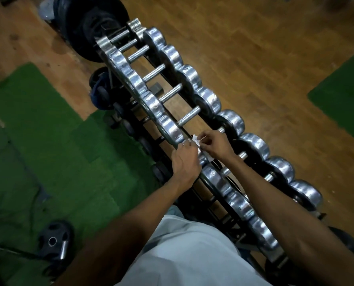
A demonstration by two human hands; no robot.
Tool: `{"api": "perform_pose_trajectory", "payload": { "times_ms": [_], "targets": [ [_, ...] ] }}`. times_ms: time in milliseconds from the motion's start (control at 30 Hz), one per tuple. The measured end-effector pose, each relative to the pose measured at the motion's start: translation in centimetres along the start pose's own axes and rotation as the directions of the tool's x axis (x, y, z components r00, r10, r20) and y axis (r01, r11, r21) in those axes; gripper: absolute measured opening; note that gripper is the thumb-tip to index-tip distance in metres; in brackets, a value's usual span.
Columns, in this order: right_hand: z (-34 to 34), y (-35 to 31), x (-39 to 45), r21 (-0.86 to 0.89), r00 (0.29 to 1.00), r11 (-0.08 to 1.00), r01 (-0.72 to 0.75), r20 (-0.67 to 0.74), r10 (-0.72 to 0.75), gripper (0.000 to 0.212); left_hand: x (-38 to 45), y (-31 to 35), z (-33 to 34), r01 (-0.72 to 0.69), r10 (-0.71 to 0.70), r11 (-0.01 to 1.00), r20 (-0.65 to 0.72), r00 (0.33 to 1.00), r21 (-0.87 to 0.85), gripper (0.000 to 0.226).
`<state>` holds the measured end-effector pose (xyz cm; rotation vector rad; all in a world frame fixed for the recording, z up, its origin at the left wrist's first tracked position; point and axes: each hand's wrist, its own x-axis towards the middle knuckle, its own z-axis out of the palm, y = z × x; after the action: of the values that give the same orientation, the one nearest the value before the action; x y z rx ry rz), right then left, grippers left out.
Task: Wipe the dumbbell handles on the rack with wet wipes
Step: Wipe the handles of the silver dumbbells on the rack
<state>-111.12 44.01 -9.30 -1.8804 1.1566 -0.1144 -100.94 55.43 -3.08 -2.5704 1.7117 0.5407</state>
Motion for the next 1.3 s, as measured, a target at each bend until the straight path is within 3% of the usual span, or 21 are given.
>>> {"api": "perform_pose_trajectory", "payload": {
  "times_ms": [167,433,600,733,833,967,1133,1233,1300],
  "targets": [
    [0.5,0.5,1.0,-0.323,0.994,0.946,-0.032,-0.108,-0.003,0.007,-0.2,0.5,0.3,-0.001,0.001,1.0,0.019,1.0,0.015,0.058],
    [0.8,-2.1,5.4,-0.452,0.991,0.886,-0.106,0.026,0.132,0.01,0.1,0.1,0.1,-0.014,0.013,1.0,0.053,0.998,0.016,0.057],
    [0.7,-1.8,5.1,-0.452,0.996,0.892,-0.007,0.078,0.047,0.012,0.1,0.2,0.2,0.012,-0.012,1.0,0.043,0.999,0.004,0.052],
    [0.5,-0.1,2.0,-0.246,0.996,0.969,0.035,0.094,-0.012,0.017,-0.1,0.6,0.4,0.034,-0.035,0.999,0.051,0.998,0.006,0.062],
    [0.1,0.9,-0.9,-0.049,0.999,0.999,-0.019,0.033,0.021,0.021,-0.1,0.4,0.7,0.04,-0.04,0.999,0.054,0.998,0.005,0.066],
    [0.9,1.8,-2.8,0.111,0.98,0.98,-0.163,-0.093,0.174,0.013,-0.1,0.2,0.7,0.026,-0.027,1.0,0.059,0.998,0.011,0.058],
    [2.1,1.2,-2.6,0.21,0.925,0.92,-0.33,-0.124,0.36,0.014,0.0,0.0,0.6,0.017,-0.017,1.0,0.059,0.998,-0.001,0.058],
    [3.0,0.9,-2.0,0.363,0.854,0.803,-0.472,-0.038,0.518,0.004,0.1,-0.2,0.5,0.009,-0.009,1.0,0.06,0.998,-0.002,0.058],
    [2.9,0.3,-1.8,0.61,0.805,0.615,-0.5,0.064,0.59,0.017,0.2,-0.2,0.5,0.004,-0.003,1.0,0.064,0.998,-0.009,0.058]
  ]
}}
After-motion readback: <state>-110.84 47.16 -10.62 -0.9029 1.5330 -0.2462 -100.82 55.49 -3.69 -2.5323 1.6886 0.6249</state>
